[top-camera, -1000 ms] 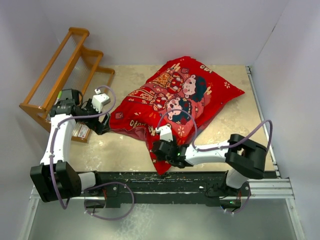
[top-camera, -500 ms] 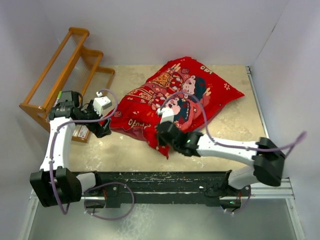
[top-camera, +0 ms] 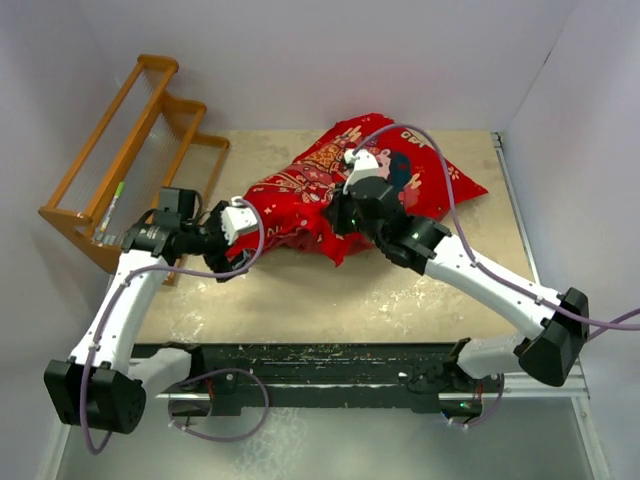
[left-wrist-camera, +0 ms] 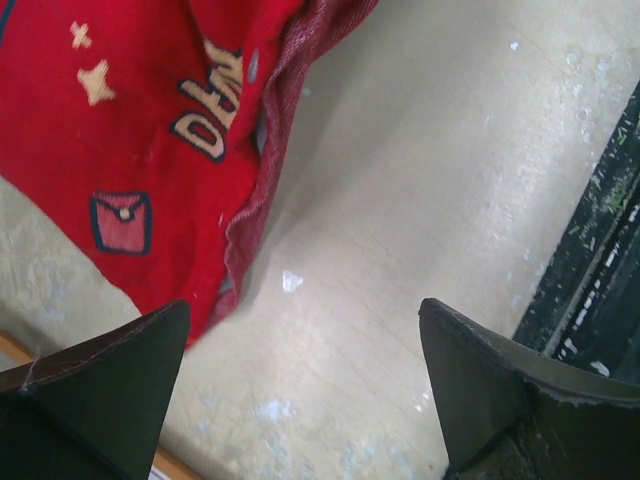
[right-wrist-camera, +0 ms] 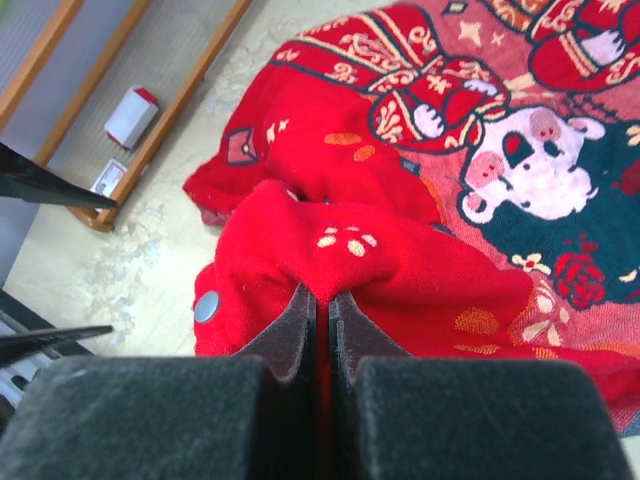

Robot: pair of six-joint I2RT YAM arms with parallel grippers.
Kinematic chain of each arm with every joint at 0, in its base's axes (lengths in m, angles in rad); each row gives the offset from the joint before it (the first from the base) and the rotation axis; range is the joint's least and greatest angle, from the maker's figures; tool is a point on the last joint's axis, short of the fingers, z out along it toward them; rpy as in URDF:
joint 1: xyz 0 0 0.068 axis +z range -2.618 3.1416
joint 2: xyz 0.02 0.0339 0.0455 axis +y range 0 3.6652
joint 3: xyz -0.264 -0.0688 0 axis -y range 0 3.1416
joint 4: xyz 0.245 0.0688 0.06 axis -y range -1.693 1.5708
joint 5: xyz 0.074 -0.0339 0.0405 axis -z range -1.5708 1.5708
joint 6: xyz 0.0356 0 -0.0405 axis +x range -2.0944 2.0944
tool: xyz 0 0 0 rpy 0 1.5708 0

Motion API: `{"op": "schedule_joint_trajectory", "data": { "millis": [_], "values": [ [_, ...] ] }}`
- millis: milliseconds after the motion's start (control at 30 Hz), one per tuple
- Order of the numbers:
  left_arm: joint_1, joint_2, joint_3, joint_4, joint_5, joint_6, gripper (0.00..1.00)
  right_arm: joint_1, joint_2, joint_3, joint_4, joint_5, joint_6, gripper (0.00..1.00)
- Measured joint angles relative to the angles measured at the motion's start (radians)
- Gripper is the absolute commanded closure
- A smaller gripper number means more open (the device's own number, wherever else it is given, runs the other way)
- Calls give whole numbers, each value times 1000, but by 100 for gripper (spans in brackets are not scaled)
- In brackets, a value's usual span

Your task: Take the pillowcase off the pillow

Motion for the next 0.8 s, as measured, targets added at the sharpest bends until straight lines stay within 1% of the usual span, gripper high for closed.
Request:
{"op": "schedule_joint_trajectory", "data": {
  "millis": [67, 200, 233, 267, 333, 400, 500, 533, 567, 600, 633, 667, 700, 767, 800],
  "values": [
    [-43, 24, 0, 40, -18, -15, 1, -21, 10, 36, -18, -18, -13, 100],
    [-188, 131, 20, 127, -98, -49, 1, -50, 21, 113, -54, -40, -36, 100],
    [-221, 166, 32, 151, -123, -56, 2, -52, 21, 125, -58, -42, -40, 100],
    [-243, 198, 43, 172, -142, -60, 12, -56, 20, 142, -63, -42, -45, 100],
    [-275, 289, 95, 207, -175, -80, 24, -57, 12, 159, -69, -42, -50, 100],
    [-278, 363, 163, 211, -186, -87, 35, -57, -7, 158, -84, -41, -50, 100],
    [-257, 423, 257, 221, -141, -100, 48, -58, -60, 112, -93, -40, -40, 100],
    [-250, 422, 267, 222, -122, -100, 50, -58, -80, 87, -96, -39, -35, 100],
    [-243, 411, 270, 224, -98, -99, 51, -58, -113, 42, -95, -38, -27, 100],
    [-237, 398, 268, 224, -82, -97, 48, -58, -137, 7, -99, -37, -18, 100],
    [-235, 385, 260, 230, -69, -96, 40, -58, -159, -29, -103, -37, -10, 100],
    [-235, 372, 250, 236, -63, -96, 29, -58, -175, -58, -104, -38, -2, 100],
    [-235, 360, 236, 243, -55, -95, 21, -58, -192, -89, -106, -38, 7, 100],
    [-237, 349, 216, 248, -44, -92, 10, -58, -211, -133, -112, -38, 23, 100],
    [-241, 350, 211, 251, -39, -89, 8, -58, -214, -143, -114, -39, 28, 100]
  ]
}}
